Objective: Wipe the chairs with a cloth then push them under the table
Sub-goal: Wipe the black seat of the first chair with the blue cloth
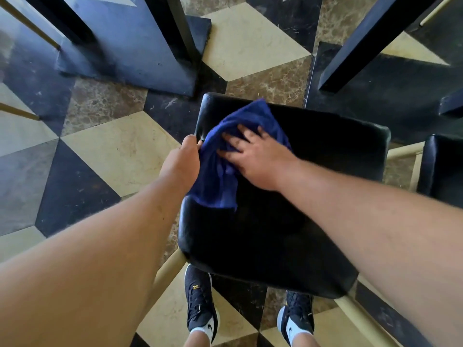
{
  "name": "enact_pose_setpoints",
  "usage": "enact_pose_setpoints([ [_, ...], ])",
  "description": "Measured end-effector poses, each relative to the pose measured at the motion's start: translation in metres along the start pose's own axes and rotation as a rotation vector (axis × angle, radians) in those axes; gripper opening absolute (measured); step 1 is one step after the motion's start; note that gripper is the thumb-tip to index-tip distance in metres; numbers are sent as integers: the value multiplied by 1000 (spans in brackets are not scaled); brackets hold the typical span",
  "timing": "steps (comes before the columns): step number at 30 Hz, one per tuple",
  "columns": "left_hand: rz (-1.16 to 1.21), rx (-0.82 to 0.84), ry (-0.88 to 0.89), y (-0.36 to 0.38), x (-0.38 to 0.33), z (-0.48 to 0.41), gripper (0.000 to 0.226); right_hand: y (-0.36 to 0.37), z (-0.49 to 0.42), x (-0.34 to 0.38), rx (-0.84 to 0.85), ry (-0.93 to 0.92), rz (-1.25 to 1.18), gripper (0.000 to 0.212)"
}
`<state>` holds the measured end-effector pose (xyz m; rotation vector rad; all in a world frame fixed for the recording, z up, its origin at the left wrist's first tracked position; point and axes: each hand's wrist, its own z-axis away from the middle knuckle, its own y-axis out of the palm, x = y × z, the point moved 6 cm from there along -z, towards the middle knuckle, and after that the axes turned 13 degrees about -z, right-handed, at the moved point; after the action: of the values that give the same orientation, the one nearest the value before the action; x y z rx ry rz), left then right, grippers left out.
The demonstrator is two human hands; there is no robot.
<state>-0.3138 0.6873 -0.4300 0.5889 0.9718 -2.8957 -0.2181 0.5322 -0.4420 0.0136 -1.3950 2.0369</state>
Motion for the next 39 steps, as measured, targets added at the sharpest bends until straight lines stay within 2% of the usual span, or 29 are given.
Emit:
enact_pose_setpoints([
  [5, 106, 145, -59, 5, -5, 2, 50, -17, -28, -3, -42, 206, -128, 57],
  [7, 156, 181, -27, 6, -11, 3, 46, -6, -19, 21, -70, 210, -119, 59],
  [11, 97, 174, 175, 7, -18, 4, 24, 31, 18, 86, -46, 88, -162, 58],
  [13, -39, 146, 231, 11, -15, 3, 43, 55, 44, 115, 49, 2, -170, 53],
  [15, -236, 93, 199, 12, -11, 0, 59, 80, 79, 135, 152, -111, -138, 54],
  [17, -345, 64, 174, 18, -10, -1, 52, 93, 111, 137, 224, -203, -109, 57],
  [19, -516, 71, 247, 30, -10, 3, 59, 93, 133, 124, 274, -252, -110, 55],
  [22, -579, 81, 157, 46, 7, 9, 102, 88, 154, 93, 306, -246, -89, 55],
  [25, -728, 67, 129, 63, 10, 16, 133, 87, 174, 51, 289, -162, -52, 61],
  [27, -779, 59, 98, 68, 10, 12, 144, 80, 174, 18, 239, -65, -42, 63],
  [30, -834, 41, 66, 73, 14, 9, 147, 57, 152, -32, 134, 80, -35, 59],
  [33, -848, -25, 74, 75, 15, 8, 144, 28, 109, -65, 26, 134, -2, 57],
  [39, -849, -60, 112, 75, 17, 8, 142, -5, 39, -97, -144, 319, -116, 59],
])
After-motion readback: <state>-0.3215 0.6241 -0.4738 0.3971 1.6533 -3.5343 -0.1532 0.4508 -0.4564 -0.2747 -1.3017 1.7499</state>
